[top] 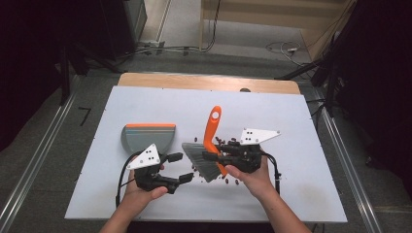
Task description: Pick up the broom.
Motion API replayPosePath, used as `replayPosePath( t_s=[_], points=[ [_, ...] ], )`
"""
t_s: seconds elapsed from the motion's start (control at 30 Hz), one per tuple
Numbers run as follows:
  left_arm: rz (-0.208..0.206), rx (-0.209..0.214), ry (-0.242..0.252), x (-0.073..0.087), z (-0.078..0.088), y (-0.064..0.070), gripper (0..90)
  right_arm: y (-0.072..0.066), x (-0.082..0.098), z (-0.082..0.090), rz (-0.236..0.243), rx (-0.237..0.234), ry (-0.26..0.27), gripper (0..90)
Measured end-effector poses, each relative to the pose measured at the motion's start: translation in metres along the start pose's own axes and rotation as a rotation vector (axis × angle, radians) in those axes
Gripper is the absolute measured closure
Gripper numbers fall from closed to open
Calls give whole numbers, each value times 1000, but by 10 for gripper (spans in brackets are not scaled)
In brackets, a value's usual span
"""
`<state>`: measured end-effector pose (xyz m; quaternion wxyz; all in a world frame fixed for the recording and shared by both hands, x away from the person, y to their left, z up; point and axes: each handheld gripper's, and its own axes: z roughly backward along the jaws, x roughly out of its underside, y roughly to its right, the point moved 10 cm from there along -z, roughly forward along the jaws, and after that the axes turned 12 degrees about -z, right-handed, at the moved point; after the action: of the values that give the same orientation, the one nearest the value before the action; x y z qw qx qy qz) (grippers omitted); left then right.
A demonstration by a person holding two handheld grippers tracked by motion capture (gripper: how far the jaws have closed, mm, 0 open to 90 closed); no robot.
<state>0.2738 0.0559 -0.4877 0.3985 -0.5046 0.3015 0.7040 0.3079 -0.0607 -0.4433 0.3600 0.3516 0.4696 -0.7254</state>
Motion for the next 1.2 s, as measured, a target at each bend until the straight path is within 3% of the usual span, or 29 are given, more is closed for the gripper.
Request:
replayPosePath(
  t_s=[0.07,0.1,0.13,0.17,0.23,0.33,0.8,0.93,1.0,1.2],
  points=[
    [4,-22,3,1,5,-4,89,9,-2,4,1,61,2,685],
    [4,-22,3,1,5,-4,73,9,-2,4,1,61,2,685],
    [8,-31,6,1,6,-5,61,13,-3,7,-6,90,2,685],
    [15,-61,15,2,9,-10,54,15,-3,8,-7,103,3,685],
    [17,-81,18,2,12,-13,40,19,-5,10,-8,130,1,685],
    [22,-95,21,3,15,-17,2,26,-6,13,-20,164,2,685],
    [11,-195,16,10,40,-38,0,55,-5,25,-44,301,-18,686],
    [21,-215,16,12,47,-43,0,67,-5,31,-47,374,-36,686],
    [20,-229,13,14,50,-45,0,69,-5,32,-49,381,-39,686],
    [23,-262,-2,20,58,-50,0,84,-6,43,-63,462,-60,686]
  ],
)
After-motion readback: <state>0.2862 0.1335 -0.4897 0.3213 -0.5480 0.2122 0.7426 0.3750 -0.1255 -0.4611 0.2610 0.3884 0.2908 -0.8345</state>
